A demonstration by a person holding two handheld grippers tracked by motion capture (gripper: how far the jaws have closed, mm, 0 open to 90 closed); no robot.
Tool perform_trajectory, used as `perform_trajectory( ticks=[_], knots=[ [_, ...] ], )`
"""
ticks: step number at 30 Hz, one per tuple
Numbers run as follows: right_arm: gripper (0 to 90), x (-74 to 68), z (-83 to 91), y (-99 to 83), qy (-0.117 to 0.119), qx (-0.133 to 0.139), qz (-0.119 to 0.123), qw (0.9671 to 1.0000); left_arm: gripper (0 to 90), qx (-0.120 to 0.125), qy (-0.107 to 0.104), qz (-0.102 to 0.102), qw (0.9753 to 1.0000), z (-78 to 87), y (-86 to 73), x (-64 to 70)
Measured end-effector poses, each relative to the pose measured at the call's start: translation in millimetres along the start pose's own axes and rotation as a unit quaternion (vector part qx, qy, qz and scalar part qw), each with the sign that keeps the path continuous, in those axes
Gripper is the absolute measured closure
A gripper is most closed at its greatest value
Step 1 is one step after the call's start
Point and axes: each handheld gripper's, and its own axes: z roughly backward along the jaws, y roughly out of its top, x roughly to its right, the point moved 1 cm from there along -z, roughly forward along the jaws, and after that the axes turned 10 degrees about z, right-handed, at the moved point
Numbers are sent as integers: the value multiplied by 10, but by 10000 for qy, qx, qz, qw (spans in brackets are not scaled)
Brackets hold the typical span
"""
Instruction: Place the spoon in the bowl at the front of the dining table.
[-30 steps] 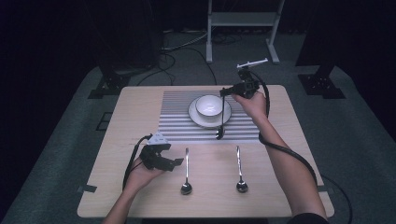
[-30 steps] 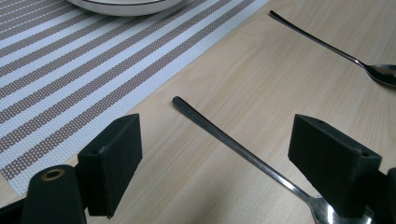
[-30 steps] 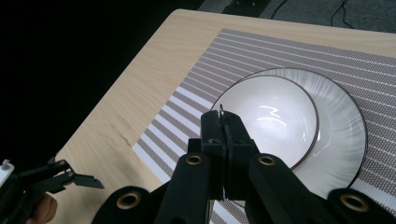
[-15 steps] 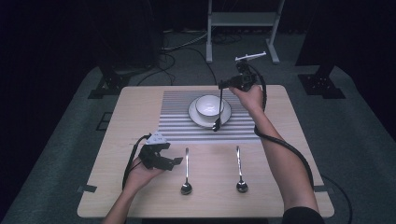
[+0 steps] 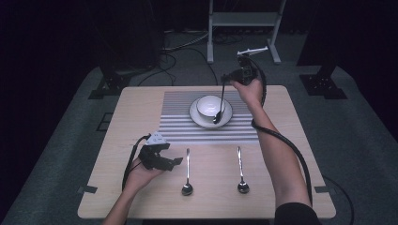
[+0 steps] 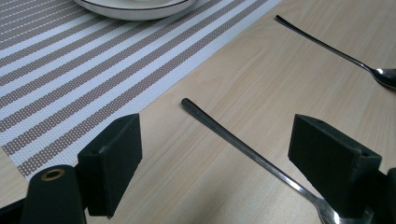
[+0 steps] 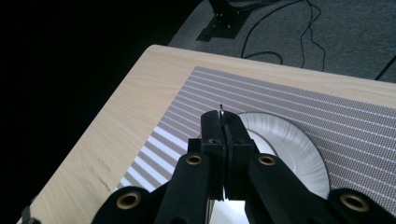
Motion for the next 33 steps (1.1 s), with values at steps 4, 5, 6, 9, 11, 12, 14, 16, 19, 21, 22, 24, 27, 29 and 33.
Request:
perform_trajectory(
  ticks=[4, 5, 6, 9, 11, 12, 14, 16, 19, 21, 22, 24, 27, 29, 33],
  knots=[
    [885, 11, -19, 32, -51, 11, -2, 10000, 165, 2, 4, 9, 10000, 3, -1, -3],
    [885, 18, -31, 44, -78, 78, -40, 9999, 165, -1, 2, 10, 10000, 2, -3, -5],
    [885, 19, -37, 44, -98, 103, -49, 9999, 165, -1, 2, 10, 10000, 2, -3, -5],
    [885, 25, -60, 59, -146, 132, -64, 9998, 165, 7, 8, -1, 10000, 4, -2, -4],
    [885, 29, -69, 74, -156, 152, -74, 9997, 165, 13, 6, 5, 10000, 4, -2, -3],
    [885, 30, -76, 83, -167, 156, -84, 9997, 165, 14, 9, 6, 10000, 3, -3, -2],
    [885, 32, -90, 98, -203, 161, -82, 9996, 165, 17, 7, 4, 10000, -1, -4, -1],
    [885, 31, -105, 112, -260, 154, -63, 9995, 165, 15, 0, 6, 10000, -1, -5, -1],
    [885, 31, -135, 116, -267, 171, -74, 9995, 165, 34, -47, 42, 10000, 9, -7, 1],
    [885, 34, -165, 112, -285, 161, -71, 9994, 165, 33, -45, 33, 10000, 13, -6, 5],
    [885, 40, -177, 110, -286, 163, -72, 9994, 165, 56, -53, 50, 10000, 19, -4, 10],
    [885, 54, -195, 106, -296, 180, -112, 9993, 165, 45, -34, 50, 10000, 21, -5, 7],
    [885, 79, -211, 99, -319, 200, -145, 9992, 165, 42, -31, 52, 10000, 19, -9, 3],
    [885, 100, -215, 91, -325, 220, -208, 9990, 165, 51, -29, 55, 10000, 18, -11, 0],
    [885, 144, -197, 86, -384, 278, -261, 9985, 165, 24, -27, 31, 10000, 13, -13, 3]
  ],
)
